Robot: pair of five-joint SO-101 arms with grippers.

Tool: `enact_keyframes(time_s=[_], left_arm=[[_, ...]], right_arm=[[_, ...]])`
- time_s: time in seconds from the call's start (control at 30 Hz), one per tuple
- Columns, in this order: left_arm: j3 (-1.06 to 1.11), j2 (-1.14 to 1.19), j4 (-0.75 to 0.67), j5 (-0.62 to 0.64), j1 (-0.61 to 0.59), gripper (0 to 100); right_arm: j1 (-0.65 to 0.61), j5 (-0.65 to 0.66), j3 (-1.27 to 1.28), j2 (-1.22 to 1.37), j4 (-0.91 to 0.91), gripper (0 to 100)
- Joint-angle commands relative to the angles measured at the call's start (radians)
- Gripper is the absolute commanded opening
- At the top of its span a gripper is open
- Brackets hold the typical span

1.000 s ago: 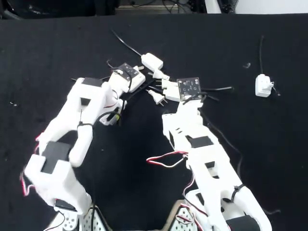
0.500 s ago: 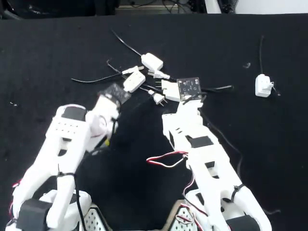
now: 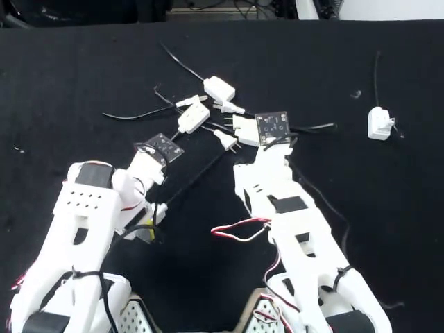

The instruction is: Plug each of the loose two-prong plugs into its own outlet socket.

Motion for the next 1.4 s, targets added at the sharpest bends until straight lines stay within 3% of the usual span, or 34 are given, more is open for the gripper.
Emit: enact_keyframes(time_s=[0.0, 0.17, 0.33, 0.57, 0.67, 0.83, 0.97, 1.17, 1.3, 1.37], left_arm=[[-0.012, -0.054, 0.000, -0.008, -0.008, 28], [0.039, -0.055, -0.143, 0.000, -0.016, 27], [0.108, -0.038, -0.370, -0.002, -0.174, 27], [0.084, -0.038, -0.388, -0.009, -0.294, 27], [0.117, -0.037, -0.390, -0.006, -0.269, 27], [0.232, -0.048, -0.384, 0.006, -0.125, 27], [0.255, -0.049, -0.364, 0.103, -0.021, 27], [0.128, -0.049, -0.209, 0.158, 0.065, 27], [0.012, -0.049, -0.193, 0.164, 0.067, 27], [-0.025, -0.038, -0.209, 0.232, 0.082, 27]], right_arm=[[-0.014, -0.002, -0.002, -0.028, -0.018, 25.4], [-0.014, -0.002, -0.001, -0.028, -0.018, 25.4], [-0.014, -0.002, -0.001, -0.028, -0.018, 25.4], [-0.014, -0.002, -0.001, -0.028, -0.018, 25.4], [-0.014, -0.002, -0.001, -0.028, -0.018, 25.4], [-0.014, -0.002, -0.001, -0.028, -0.018, 25.4], [-0.014, -0.002, -0.001, -0.028, -0.018, 25.4], [-0.014, -0.002, -0.001, -0.028, -0.018, 25.4], [-0.008, -0.002, -0.001, -0.033, -0.018, 25.4], [0.017, -0.006, -0.001, -0.035, -0.018, 25.4]])
